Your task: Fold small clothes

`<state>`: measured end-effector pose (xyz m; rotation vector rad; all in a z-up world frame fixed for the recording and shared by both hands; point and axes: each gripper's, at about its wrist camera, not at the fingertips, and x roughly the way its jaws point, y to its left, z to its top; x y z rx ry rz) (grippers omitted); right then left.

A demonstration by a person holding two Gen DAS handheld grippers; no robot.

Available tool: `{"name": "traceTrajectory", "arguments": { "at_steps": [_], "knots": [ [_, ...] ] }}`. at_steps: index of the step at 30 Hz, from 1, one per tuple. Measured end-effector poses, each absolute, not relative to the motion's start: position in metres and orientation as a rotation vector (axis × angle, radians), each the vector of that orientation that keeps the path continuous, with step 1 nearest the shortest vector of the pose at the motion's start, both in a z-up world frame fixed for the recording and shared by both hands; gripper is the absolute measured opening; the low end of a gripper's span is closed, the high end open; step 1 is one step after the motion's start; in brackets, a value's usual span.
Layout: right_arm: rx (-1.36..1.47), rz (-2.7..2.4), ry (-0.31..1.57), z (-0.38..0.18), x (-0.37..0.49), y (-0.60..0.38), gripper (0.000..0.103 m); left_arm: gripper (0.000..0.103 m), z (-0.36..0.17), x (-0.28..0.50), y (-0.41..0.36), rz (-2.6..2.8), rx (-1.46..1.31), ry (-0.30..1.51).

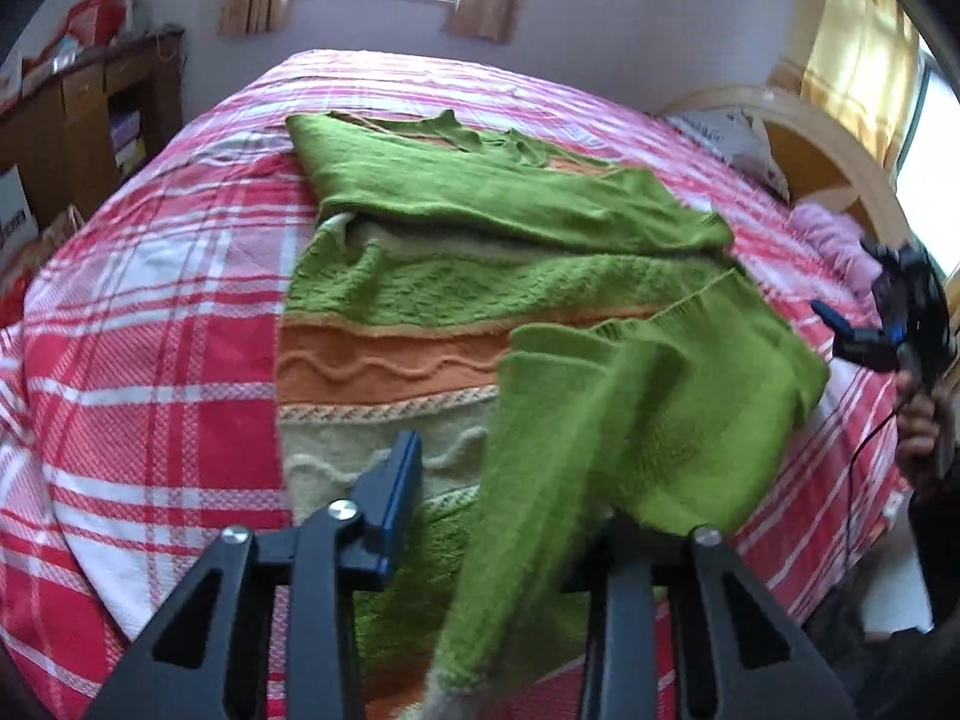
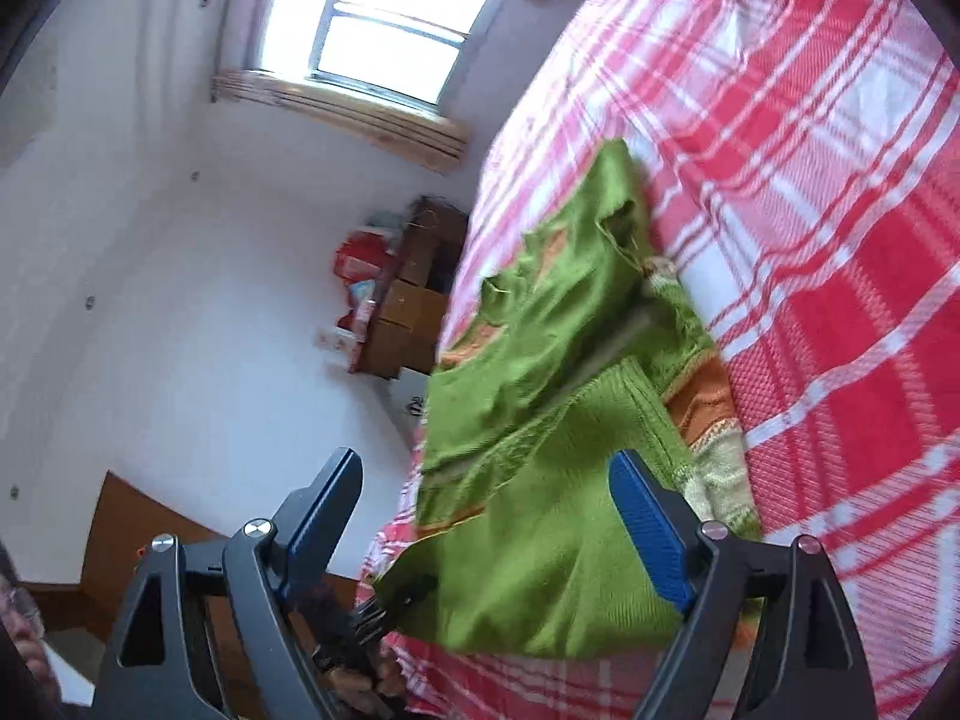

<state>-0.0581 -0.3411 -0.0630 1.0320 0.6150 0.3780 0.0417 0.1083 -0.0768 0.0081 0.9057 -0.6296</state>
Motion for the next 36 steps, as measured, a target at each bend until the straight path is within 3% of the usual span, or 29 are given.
{"name": "traceTrajectory", "arguments": {
  "at_steps": [6, 9, 13, 14, 16, 17, 19, 20, 22, 24, 27, 36],
  "knots": [
    [0.653, 0.196, 0.648, -0.033, -0.075, -0.332, 0.085, 0.036, -0.080, 0.038, 0.100, -0.629, 0.015, 0.902],
    [0.482, 0.151, 0.700, -0.032, -0.061, -0.314, 0.085, 0.048, -0.080, 0.044, 0.097, -0.628, -0.008, 0.908],
    [0.270, 0.126, 0.748, -0.041, -0.034, -0.294, 0.085, 0.048, -0.080, 0.045, 0.091, -0.604, 0.001, 0.896],
    [0.227, 0.130, 0.760, -0.047, -0.027, -0.292, 0.085, 0.047, -0.080, 0.045, 0.091, -0.605, -0.005, 0.897],
    [0.171, 0.141, 0.786, -0.054, -0.012, -0.284, 0.085, 0.031, -0.082, 0.047, 0.092, -0.602, -0.023, 0.898],
    [0.143, 0.145, 0.803, -0.060, -0.004, -0.280, 0.084, 0.029, -0.083, 0.048, 0.093, -0.597, -0.035, 0.901],
    [0.101, 0.160, 0.848, -0.073, 0.008, -0.271, 0.058, 0.023, -0.085, 0.048, 0.097, -0.594, -0.068, 0.897],
    [0.063, 0.145, 0.884, -0.081, 0.012, -0.265, 0.037, 0.023, -0.086, 0.048, 0.100, -0.596, -0.084, 0.897],
    [0.016, 0.136, 0.855, -0.081, 0.007, -0.259, 0.033, 0.021, -0.087, 0.048, 0.103, -0.592, -0.105, 0.896],
    [0.018, 0.137, 0.854, -0.080, 0.002, -0.257, 0.018, 0.015, -0.085, 0.046, 0.100, -0.586, -0.091, 0.892],
    [0.053, 0.122, 0.837, -0.073, -0.010, -0.258, 0.010, 0.007, -0.083, 0.045, 0.100, -0.572, -0.104, 0.892],
    [0.065, 0.047, 0.672, -0.021, -0.060, -0.254, 0.010, 0.005, -0.050, 0.037, 0.107, -0.523, -0.165, 0.793]
  ]
}}
